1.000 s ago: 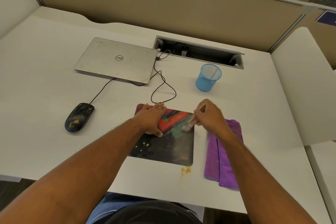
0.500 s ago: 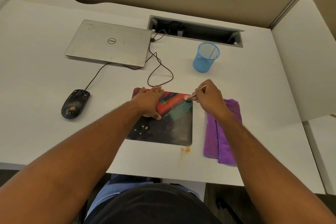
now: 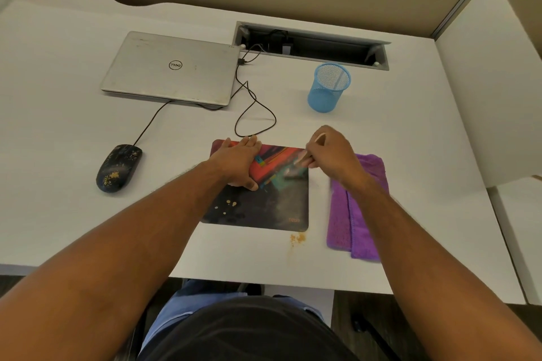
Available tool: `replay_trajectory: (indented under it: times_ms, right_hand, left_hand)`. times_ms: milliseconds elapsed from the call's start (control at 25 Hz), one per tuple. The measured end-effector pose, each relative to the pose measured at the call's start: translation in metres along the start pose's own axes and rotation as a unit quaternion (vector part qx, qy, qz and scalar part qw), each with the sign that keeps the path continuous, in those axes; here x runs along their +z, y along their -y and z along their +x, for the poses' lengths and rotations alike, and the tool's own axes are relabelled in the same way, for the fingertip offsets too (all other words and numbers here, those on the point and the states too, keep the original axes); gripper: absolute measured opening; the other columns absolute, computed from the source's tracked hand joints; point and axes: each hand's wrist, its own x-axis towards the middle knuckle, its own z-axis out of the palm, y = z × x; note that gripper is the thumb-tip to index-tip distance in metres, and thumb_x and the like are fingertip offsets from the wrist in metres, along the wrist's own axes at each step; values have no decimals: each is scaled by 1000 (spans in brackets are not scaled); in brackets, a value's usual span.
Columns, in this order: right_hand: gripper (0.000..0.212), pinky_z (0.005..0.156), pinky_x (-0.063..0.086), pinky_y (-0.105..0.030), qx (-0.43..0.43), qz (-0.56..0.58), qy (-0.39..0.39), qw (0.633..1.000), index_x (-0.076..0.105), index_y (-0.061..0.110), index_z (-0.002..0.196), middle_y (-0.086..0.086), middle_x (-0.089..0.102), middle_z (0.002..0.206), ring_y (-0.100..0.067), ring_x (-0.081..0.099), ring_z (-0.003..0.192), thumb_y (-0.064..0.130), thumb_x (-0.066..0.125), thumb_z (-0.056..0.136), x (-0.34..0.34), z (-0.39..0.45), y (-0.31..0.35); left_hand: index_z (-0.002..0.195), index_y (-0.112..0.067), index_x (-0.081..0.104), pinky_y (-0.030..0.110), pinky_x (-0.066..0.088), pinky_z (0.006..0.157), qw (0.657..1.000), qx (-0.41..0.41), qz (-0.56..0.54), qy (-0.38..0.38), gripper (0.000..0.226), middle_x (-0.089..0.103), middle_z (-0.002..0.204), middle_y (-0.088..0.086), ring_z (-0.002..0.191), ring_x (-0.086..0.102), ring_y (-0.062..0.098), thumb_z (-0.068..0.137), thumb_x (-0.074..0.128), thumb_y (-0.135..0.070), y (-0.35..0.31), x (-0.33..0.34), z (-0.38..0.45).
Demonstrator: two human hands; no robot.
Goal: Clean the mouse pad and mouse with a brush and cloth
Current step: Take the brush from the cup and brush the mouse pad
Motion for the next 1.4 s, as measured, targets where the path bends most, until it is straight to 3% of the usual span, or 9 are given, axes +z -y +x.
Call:
replay_trajectory:
  times_ms: [120,280,440,640,800,1000,1160,1320,1400]
  right_hand:
    - [7,83,63,-39,-9,22,-69,997,55,19,95,0,75,94,-13,75,83,18,55,102,-1,1,1]
    - [7,78,65,-44,2,-48,26,999,55,21,90,-7,75,89,-19,76,76,18,57,97,2,0,-3]
    - [14,84,63,-40,-32,21,-66,997,54,29,90,3,73,98,-16,73,91,21,55,102,4,-1,0]
    - [7,78,65,-44,-10,-87,61,994,54,24,93,-6,72,93,-20,75,79,23,56,99,12,-3,0]
    - [8,77,60,-33,-43,-7,-57,997,54,29,96,3,72,99,-14,70,92,24,56,102,13,-8,6]
    - [9,74,64,-38,-38,-105,93,989,52,27,94,-2,71,91,-18,74,80,21,55,101,14,-12,8]
    - [4,66,54,-30,-75,-47,-5,996,54,25,99,0,71,94,-13,68,82,25,54,104,14,-14,14]
    - [4,70,60,-36,-54,-123,103,986,52,26,101,-3,70,95,-19,70,84,22,51,104,18,-18,9]
    - [6,75,62,-40,-61,-108,104,987,52,26,98,-3,70,92,-20,72,83,22,52,102,14,-16,11]
  left_hand:
    - [159,-20,1,51,0,122,1000,-5,-2,1,123,-1,167,2,153,1,19,72,79,-58,0,-1,-1]
    - [159,-20,1,50,-1,121,1000,-6,1,4,122,-1,167,2,153,1,19,72,79,-57,-2,-2,-1]
    - [159,-20,1,50,-1,121,1000,-7,-1,2,122,0,167,2,153,1,19,72,79,-57,-2,-2,-1]
    - [159,-20,2,51,0,120,1000,-8,0,3,122,0,167,2,153,2,20,72,79,-57,-2,-2,0]
    - [159,-21,1,51,-1,121,1000,-11,-8,4,122,-1,167,2,153,1,19,72,80,-56,-1,-1,0]
    - [159,-22,1,51,-1,120,1000,-10,-6,5,123,-1,167,2,153,1,20,72,80,-57,-1,1,2]
    - [159,-22,1,51,-1,120,1000,-8,-8,1,123,0,167,1,153,1,19,71,80,-58,1,3,3]
    - [159,-22,1,51,0,121,1000,-12,-13,6,123,-1,167,1,153,1,19,71,80,-57,1,3,4]
    - [159,-22,0,51,0,121,1000,-11,-12,6,123,-1,167,1,153,1,19,72,80,-56,0,3,3]
